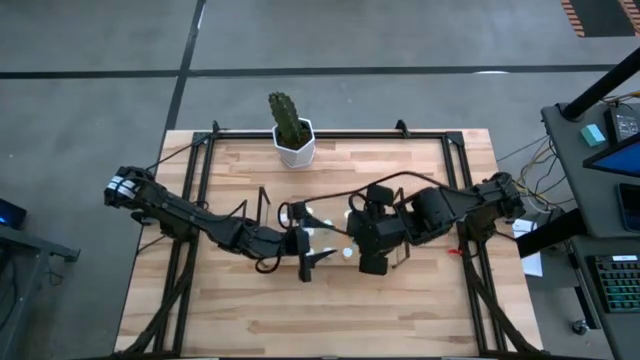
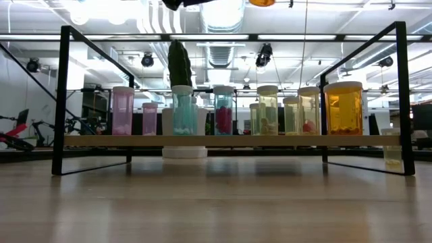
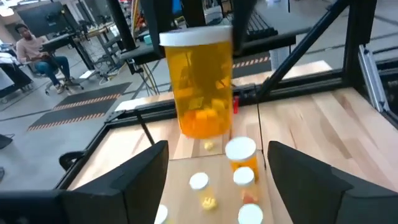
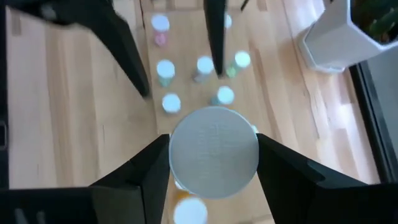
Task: Pick and place medicine bottles onto shelf by color
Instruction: Put the orange pill bottle on the shelf aligned with the other orange pill bottle
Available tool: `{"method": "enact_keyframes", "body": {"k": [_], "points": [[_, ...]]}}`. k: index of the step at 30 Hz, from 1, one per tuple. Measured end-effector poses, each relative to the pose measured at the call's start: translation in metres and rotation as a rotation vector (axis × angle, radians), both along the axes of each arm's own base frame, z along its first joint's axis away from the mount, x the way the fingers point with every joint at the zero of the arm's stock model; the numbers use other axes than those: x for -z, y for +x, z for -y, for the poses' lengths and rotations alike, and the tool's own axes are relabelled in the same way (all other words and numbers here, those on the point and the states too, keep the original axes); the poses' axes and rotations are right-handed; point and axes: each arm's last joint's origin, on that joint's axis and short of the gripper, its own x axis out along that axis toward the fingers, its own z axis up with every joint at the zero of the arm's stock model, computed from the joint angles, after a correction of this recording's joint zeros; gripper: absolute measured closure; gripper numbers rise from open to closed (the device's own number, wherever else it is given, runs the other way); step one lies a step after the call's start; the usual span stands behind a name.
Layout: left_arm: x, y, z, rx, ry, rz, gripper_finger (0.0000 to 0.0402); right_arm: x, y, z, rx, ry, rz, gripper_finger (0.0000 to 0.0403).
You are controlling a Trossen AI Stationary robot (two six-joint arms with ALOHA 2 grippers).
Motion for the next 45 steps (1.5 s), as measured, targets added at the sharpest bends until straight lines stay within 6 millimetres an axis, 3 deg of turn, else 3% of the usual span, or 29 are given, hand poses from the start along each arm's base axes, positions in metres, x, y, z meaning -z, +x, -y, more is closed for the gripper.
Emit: {"method": "enact_keyframes", "body": {"k": [8, 18, 23, 29, 34, 45], "points": [[-0.014, -0.019, -0.003, 0.009, 0.014, -0.039, 0.0143, 0.002, -0.004, 0.031, -0.025, -0.059, -0.144, 0.0207], [-0.031, -0.039, -0.009, 0.016, 0.01, -0.026, 0.0143, 0.022, 0.002, 0.077, -0.139, 0.001, -0.285, 0.0207], [-0.037, -0.059, -0.012, 0.031, -0.006, 0.013, 0.0143, 0.035, -0.005, 0.085, -0.198, -0.011, -0.304, 0.0207], [-0.038, -0.079, -0.019, 0.039, -0.041, 0.102, 0.0143, 0.051, -0.02, 0.095, -0.232, 0.037, -0.2, 0.0207], [-0.04, -0.088, -0.022, 0.039, -0.05, 0.146, 0.0143, 0.075, -0.028, 0.11, -0.213, 0.04, -0.274, 0.0207], [-0.044, -0.095, -0.026, 0.042, -0.025, 0.203, 0.0143, 0.11, -0.007, 0.12, -0.299, 0.091, -0.431, 0.0206]]}}
